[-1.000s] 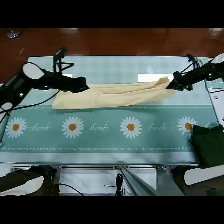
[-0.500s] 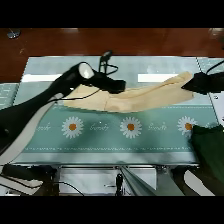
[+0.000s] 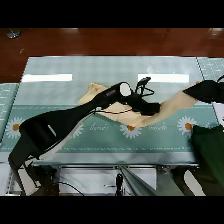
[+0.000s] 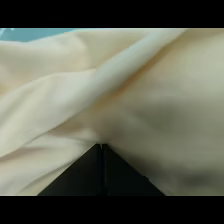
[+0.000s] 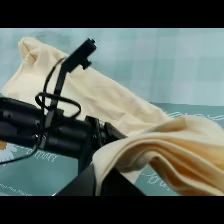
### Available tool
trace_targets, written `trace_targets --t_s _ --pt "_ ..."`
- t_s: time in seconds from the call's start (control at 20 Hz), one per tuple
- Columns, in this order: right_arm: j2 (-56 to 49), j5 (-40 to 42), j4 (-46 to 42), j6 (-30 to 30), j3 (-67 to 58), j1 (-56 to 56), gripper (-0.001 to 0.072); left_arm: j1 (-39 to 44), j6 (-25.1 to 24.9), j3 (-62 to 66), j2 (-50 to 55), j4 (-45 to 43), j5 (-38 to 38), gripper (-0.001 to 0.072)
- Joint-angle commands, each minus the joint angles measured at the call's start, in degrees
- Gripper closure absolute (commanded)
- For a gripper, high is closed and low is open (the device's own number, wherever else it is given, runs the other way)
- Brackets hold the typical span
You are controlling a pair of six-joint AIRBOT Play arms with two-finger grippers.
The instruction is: Fold the shirts.
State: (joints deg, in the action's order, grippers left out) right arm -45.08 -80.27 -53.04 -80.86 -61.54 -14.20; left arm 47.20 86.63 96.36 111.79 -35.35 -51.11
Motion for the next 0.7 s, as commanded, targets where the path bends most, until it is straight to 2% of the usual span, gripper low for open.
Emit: trace_targets --t_s 0.0,0.15,0.35,0.55,0.65 --pt "0.7 -0.4 0.9 -0.2 0.2 0.0 0.0689 -5.2 -0.7 1.9 -1.0 1.9 -6.1 0.0681" --pt "-0.2 0.0 3.2 -0.1 0.2 2.9 0.0689 -17.3 -2.5 1.8 -6.0 1.1 -13.4 0.0681" --pt "-7.1 6.8 3.7 -2.3 -0.9 17.4 0.0689 -35.5 -1.3 -1.6 -19.7 -9.0 -19.6 0.0681" --pt "-22.0 14.0 4.6 -4.1 -10.2 31.4 0.0689 -53.2 -5.7 -8.8 -39.0 -10.8 -19.1 0.0680" --pt "-31.6 16.1 5.3 -3.6 -16.9 37.1 0.0689 -58.8 -7.7 -14.4 -49.3 -10.8 -17.7 0.0680"
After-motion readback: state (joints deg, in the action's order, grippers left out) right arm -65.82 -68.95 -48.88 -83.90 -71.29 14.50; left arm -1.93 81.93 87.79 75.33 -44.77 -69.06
